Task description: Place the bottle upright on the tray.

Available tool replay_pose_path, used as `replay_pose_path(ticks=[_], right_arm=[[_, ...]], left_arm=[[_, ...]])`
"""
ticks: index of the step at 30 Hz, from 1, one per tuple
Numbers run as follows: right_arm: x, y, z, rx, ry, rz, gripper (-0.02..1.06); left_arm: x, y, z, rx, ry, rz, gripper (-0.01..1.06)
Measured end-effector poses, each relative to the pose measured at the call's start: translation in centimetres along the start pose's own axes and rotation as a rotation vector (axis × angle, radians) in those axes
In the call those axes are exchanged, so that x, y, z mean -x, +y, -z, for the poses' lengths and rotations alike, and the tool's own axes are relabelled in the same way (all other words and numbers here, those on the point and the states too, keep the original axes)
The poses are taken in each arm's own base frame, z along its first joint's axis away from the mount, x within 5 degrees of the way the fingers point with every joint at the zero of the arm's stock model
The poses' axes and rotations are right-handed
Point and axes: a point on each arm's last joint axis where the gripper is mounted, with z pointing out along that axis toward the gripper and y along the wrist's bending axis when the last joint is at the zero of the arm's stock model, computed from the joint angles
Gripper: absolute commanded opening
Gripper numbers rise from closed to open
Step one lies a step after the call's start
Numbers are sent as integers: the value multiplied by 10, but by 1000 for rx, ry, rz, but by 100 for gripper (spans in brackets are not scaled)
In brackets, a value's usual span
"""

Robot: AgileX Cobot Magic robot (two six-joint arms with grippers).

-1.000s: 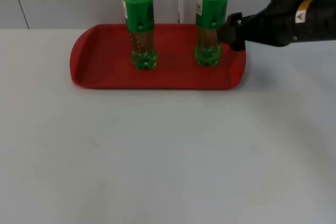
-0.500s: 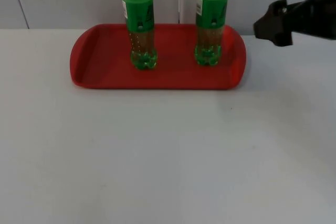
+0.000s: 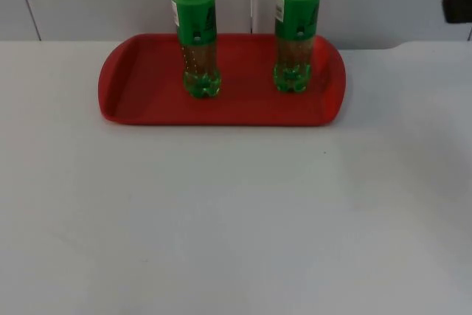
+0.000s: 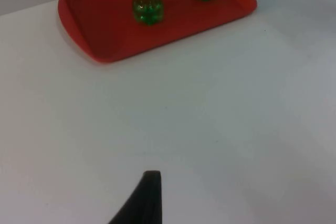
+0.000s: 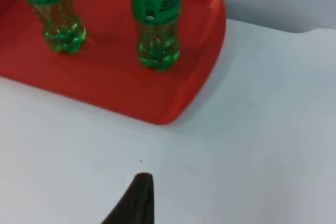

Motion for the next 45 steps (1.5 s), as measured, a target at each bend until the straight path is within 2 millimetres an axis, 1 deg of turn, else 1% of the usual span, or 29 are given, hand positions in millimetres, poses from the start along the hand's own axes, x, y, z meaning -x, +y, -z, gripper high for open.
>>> replay_pose_path(ticks=[4,5,6,8,10,11,17,18,22,23,28,29,35,36,39,40,41,44,45], right_arm=[[2,-4,28,-25,-4,-9,105],[2,-4,28,-25,-4,-9,105],[2,-5,34,-29,-3,-13,105],[3,-6,50,-20,-15,-44,105],[2,-5,58,-6,-16,-49,105],[2,-5,58,-6,-16,-49,105],[0,2,90,101,-39,-39,105],[0,2,90,101,-39,-39,105],[-2,5,108,144,-63,-22,105],[-2,5,108,144,-63,-22,105],[-4,4,128,155,-113,-10,105],[-4,4,128,155,-113,-10,105],[-7,3,153,158,-184,-4,105],[-7,3,153,158,-184,-4,105],[-14,3,162,169,-197,6,105],[-21,4,164,181,-198,13,105],[-21,4,164,181,-198,13,105],[-42,5,168,198,-204,19,105],[-46,5,169,199,-206,18,105]], left_arm=[[0,0,0,0,0,0,105],[0,0,0,0,0,0,105],[0,0,0,0,0,0,105],[0,0,0,0,0,0,105],[0,0,0,0,0,0,105],[0,0,0,0,0,0,105],[0,0,0,0,0,0,105],[0,0,0,0,0,0,105],[0,0,0,0,0,0,105],[0,0,0,0,0,0,105],[0,0,0,0,0,0,105],[0,0,0,0,0,0,105],[0,0,0,0,0,0,105],[0,0,0,0,0,0,105],[0,0,0,0,0,0,105],[0,0,0,0,0,0,105],[0,0,0,0,0,0,105],[0,0,0,0,0,0,105],[0,0,0,0,0,0,105]])
